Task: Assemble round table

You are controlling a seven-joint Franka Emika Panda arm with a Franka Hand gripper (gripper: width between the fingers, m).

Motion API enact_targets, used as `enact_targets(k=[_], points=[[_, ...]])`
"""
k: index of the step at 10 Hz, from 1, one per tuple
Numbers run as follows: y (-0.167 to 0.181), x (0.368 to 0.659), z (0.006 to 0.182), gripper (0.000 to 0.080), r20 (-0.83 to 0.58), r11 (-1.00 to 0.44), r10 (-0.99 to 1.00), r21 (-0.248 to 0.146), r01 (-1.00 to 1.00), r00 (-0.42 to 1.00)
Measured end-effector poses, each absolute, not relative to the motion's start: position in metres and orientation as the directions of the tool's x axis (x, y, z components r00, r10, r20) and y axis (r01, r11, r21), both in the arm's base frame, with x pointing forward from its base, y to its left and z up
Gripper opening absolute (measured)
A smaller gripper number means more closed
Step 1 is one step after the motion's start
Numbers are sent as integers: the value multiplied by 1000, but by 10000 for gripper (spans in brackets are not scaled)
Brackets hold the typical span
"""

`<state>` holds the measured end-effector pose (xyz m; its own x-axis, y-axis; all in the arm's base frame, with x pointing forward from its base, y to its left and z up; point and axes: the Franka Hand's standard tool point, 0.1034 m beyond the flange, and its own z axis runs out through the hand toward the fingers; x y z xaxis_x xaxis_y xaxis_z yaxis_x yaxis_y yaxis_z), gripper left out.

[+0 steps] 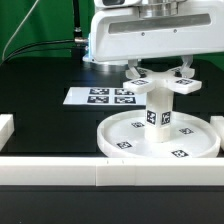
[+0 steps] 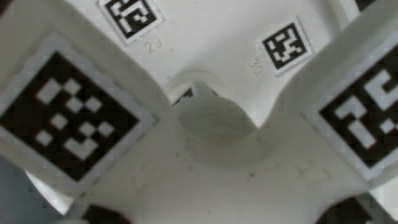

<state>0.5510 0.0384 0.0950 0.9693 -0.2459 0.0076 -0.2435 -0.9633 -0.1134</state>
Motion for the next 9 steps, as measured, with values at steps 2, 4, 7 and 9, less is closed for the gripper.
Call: enact_targets(k=[2,4,7,9], points=[[38,550,95,450,-34,-845,-519,-129,-519,854],[38,551,96,450,-56,-743,-656,-131,-657,753],[38,551,96,450,-79,-635,-760,-126,-763,645],[38,551,96,450,-103,-513,-845,-119,-850,525]])
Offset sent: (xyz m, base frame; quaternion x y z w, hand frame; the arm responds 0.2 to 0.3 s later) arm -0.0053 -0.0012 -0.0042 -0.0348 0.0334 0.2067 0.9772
